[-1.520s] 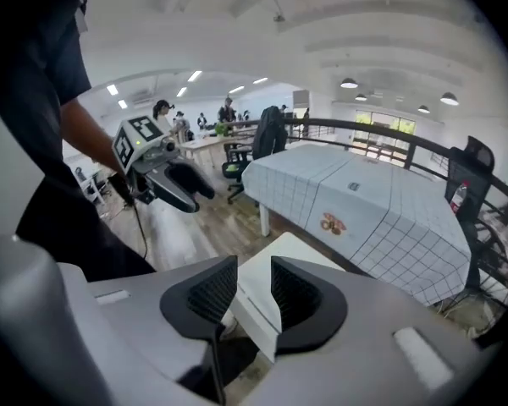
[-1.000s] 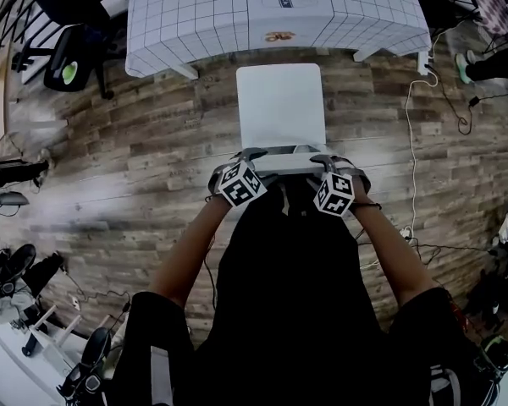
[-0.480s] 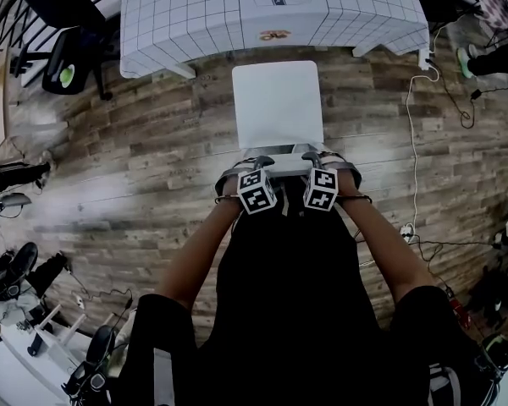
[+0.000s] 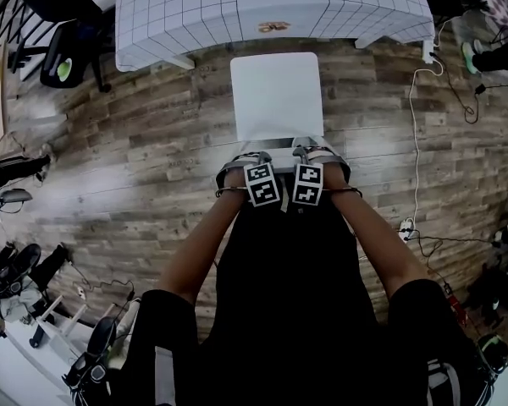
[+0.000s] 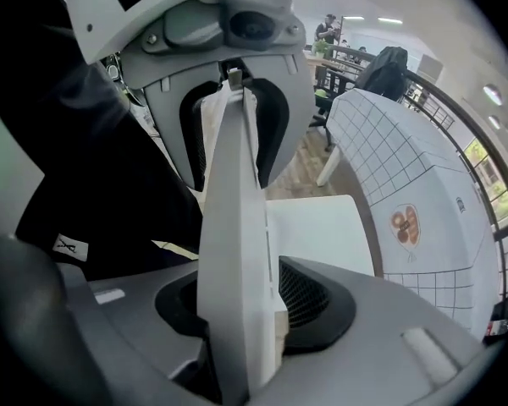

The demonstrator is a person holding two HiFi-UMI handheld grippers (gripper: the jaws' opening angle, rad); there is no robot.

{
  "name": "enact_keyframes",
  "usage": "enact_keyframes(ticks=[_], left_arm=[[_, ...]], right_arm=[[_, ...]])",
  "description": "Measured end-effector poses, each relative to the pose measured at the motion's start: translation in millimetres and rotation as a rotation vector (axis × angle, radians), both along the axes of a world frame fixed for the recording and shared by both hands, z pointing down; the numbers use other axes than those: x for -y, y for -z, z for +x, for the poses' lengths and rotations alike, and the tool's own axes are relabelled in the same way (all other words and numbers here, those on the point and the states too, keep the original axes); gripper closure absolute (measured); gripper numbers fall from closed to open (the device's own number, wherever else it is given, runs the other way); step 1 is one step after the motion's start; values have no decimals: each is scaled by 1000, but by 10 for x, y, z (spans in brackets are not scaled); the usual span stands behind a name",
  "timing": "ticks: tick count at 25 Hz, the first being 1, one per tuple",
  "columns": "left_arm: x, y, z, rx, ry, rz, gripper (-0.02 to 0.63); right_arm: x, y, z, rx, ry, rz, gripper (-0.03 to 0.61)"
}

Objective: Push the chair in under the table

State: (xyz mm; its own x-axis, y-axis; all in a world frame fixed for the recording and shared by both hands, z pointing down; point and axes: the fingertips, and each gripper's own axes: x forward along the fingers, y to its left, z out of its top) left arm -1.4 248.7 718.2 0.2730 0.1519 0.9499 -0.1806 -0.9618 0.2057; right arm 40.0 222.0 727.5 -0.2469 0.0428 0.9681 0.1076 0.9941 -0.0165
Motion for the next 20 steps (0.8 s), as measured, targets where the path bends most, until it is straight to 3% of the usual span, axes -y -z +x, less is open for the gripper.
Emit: enact_keyframes(ticks=[8, 11, 15, 20], left_arm=[[54, -75, 138, 23, -23, 15, 394], [118, -133, 102, 33, -34, 64, 488], [167, -142, 93, 21, 13, 62, 492], [174, -115, 110, 34, -32, 134, 529]], right_arm=[[-46, -31, -3, -27, 23, -9, 469], [-45, -39, -12, -31, 32, 19, 483], [-21, -60, -19, -36, 34, 39, 508], [-7, -39, 8, -52, 40, 65, 505]])
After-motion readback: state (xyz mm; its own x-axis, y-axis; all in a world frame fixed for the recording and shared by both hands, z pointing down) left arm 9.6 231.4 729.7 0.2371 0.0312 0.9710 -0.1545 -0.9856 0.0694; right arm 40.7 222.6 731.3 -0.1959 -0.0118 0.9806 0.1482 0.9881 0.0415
